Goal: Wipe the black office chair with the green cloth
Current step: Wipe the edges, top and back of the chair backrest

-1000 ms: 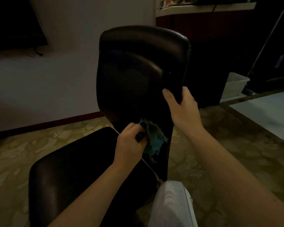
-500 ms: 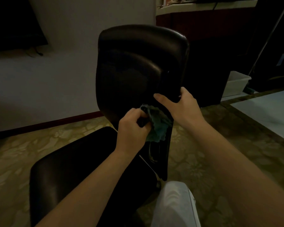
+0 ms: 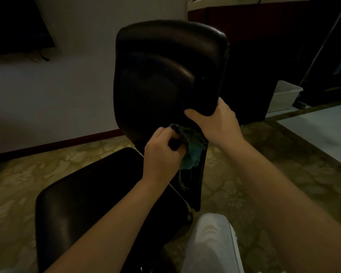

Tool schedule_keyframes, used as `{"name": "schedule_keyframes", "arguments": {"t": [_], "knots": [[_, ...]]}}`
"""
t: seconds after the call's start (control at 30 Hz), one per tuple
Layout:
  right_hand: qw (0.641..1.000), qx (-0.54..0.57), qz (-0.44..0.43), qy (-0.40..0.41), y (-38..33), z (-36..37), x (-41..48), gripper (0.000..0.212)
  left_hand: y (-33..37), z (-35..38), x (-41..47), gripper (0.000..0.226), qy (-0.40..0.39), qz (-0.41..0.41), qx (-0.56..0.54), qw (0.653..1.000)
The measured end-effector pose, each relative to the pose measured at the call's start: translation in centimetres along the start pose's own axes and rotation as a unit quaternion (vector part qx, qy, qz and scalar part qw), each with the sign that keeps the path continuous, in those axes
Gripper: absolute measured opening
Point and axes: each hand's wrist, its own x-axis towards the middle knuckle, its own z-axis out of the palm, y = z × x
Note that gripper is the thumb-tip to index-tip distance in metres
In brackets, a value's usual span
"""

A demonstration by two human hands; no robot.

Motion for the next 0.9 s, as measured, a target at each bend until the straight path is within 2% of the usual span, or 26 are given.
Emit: {"name": "schedule_keyframes", "arguments": {"t": [0.2,0.4,0.6,0.7,0.8,0.9], "knots": [[1.000,-0.001,0.000,0.007,0.1,0.2,0.0,0.061,-0.4,1.5,-1.2,0.027,0.009,-0.001,0.043,0.999],[1.000,0.000,0.004,-0.005,-0.2,0.0,-0.2,0.060,-2.9,1.2,-4.7,0.024,-0.044,-0.043,0.077,0.995],[1.000,-0.007,0.008,0.014,-0.4,0.3,-0.5,0.059,-0.5,0.2,-0.9,0.019,0.008,-0.015,0.014,1.000],[0.999,-0.010,0.009,0.032,-0.3,0.5,-1.0,0.054,0.7,0.1,0.1,0.025,0.018,-0.018,-0.007,1.000],[0.999,0.014,0.019,0.023,-0.4,0.4,-1.4,0.047,-0.7,0.7,-1.6,0.025,-0.001,-0.028,0.009,1.000],[0.999,0.032,0.019,0.015,-0.5,0.3,-1.6,0.049,-3.2,1.4,-5.0,0.018,-0.053,-0.096,0.045,0.993]]}}
